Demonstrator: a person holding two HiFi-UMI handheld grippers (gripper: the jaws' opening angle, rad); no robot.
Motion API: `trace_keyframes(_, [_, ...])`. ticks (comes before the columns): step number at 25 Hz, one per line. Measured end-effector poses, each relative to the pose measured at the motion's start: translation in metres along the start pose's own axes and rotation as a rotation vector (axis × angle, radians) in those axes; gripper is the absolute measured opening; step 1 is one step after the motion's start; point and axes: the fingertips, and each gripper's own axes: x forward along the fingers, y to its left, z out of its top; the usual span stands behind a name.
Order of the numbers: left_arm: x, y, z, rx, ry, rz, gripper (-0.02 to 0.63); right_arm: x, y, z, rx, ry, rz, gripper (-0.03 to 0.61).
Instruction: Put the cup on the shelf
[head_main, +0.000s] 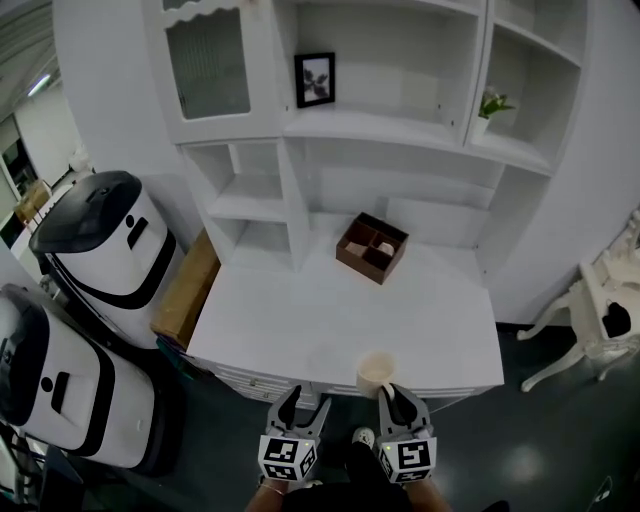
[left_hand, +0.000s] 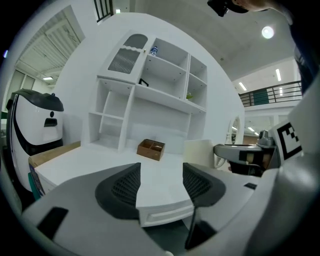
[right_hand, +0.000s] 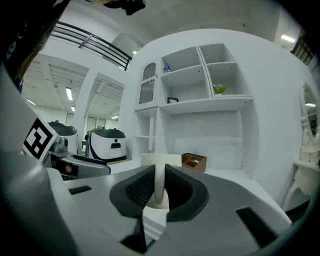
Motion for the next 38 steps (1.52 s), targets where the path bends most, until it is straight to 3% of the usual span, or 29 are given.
trace_keyframes(7, [0.078, 0.002, 0.042, 0.016, -0.045, 0.035, 0.261, 0.065, -0.058, 0.025, -0.026, -0.044, 0.045, 0.057])
trace_keyframes(19, [0.172, -0.018, 0.065, -0.004, -0.058, 0.068, 0.259, 0.124, -0.13, 0.035, -0.059, -0.041, 0.116, 0.057])
trace_keyframes(28, [0.192, -0.008, 0.076, 0.0, -0.055, 0.105, 0.256, 0.143, -0.156, 0.048, -0.023, -0.06, 0.1, 0.057])
trace_keyframes(38, [0.201, 0.018, 0.103, 0.037, -0.056, 0.078, 0.255, 0.158, -0.153, 0.109, -0.007, -0.149, 0.067, 0.057])
